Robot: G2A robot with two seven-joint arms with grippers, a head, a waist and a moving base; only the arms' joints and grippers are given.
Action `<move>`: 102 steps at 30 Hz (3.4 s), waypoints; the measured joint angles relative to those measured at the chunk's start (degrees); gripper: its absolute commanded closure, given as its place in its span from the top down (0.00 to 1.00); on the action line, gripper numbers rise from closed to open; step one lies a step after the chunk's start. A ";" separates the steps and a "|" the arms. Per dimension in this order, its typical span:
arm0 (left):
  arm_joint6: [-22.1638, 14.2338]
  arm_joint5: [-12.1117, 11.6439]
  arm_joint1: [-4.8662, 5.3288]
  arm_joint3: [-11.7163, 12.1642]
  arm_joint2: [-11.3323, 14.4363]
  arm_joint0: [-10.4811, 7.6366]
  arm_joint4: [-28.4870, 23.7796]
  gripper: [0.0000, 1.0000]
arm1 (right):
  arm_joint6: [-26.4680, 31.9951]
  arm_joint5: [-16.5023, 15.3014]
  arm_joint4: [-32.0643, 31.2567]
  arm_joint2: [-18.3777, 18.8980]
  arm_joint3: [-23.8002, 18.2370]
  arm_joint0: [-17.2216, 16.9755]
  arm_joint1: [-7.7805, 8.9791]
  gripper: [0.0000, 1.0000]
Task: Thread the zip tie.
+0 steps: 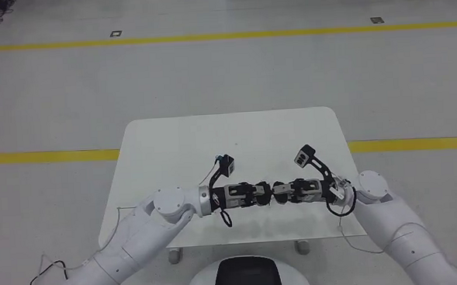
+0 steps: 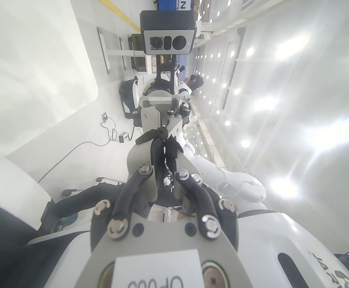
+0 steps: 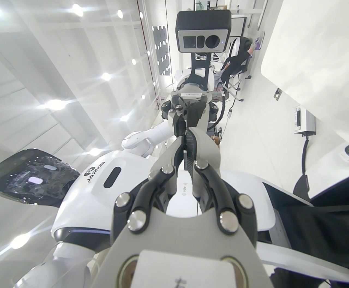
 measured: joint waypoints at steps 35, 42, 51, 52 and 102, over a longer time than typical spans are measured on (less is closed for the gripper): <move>-2.86 -3.79 0.28 2.21 -3.55 0.58 -0.54 0.00 | -1.74 0.45 0.98 5.64 -1.34 -4.02 1.10 1.00; -2.83 -3.75 0.27 2.20 -3.52 0.58 -0.51 0.00 | -1.73 0.45 0.99 5.62 -1.33 -4.02 1.10 1.00; -2.83 -3.75 0.27 2.20 -3.52 0.58 -0.51 0.00 | -5.08 1.03 -2.46 5.70 -3.08 -3.59 1.17 1.00; -2.83 -3.75 0.27 2.20 -3.52 0.58 -0.51 0.00 | -6.18 1.40 -3.82 5.77 -3.78 -3.34 1.23 1.00; -2.83 -3.75 0.27 2.20 -3.52 0.58 -0.51 0.00 | -8.18 1.86 -26.38 7.97 -11.12 2.40 2.84 1.00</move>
